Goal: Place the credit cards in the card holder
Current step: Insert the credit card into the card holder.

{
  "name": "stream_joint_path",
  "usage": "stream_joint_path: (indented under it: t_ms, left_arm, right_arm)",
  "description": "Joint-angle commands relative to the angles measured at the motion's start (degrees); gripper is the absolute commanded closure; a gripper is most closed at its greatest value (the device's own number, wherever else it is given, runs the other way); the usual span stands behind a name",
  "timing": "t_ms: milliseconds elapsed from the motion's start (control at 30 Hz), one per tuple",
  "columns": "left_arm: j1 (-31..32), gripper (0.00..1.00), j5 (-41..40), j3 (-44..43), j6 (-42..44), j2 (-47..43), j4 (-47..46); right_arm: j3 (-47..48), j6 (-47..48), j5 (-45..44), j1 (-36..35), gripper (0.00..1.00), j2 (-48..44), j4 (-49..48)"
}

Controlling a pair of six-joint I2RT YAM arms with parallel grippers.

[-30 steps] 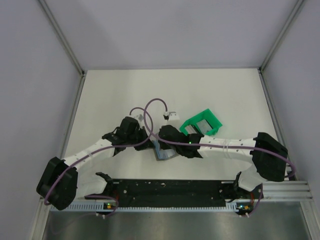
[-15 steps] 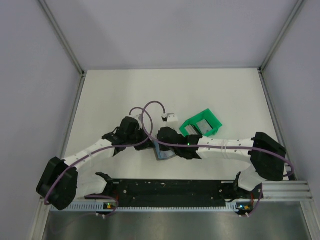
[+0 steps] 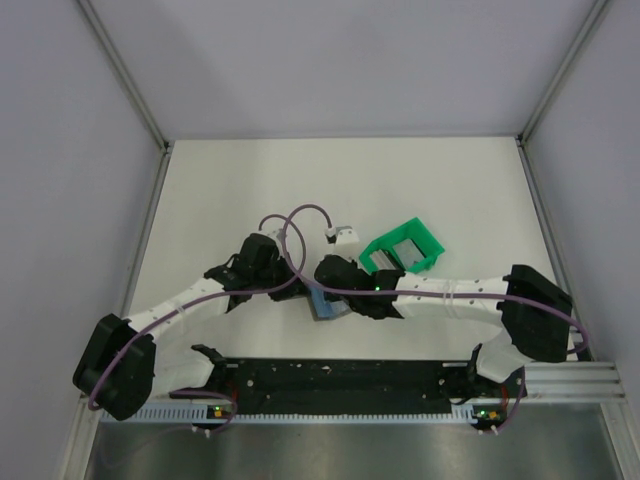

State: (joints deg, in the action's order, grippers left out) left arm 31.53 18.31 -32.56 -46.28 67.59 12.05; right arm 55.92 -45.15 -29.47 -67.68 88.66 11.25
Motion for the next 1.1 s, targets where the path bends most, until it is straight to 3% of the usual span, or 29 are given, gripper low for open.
stream_joint_path:
  t_ms: [0,400,700,1067]
  left_arm:
    - [-0.15,1.0,-0.64,0.04,1.11,-1.68,-1.51]
    - [-0.15,1.0,-0.81,0.74,1.63,-1.5,-1.42]
    - [-0.59,1.0,-4.77,2.94,4.18,-0.18,-1.07]
    - [-1.12,1.0,-7.41,2.15,9.63,1.4,0.6]
  right_arm:
    - [2.26,1.72,-4.1,-0.44,1.0,-2.53,2.02]
    - [2.26,2.08,-4.37,-0.35,1.0,-2.71,2.73]
    - [2.44,5.15,15.3,1.85,1.0,-2.26,-4.56]
    - [-4.85,2.08,24.89,12.03,1.0,-8.86,-8.78]
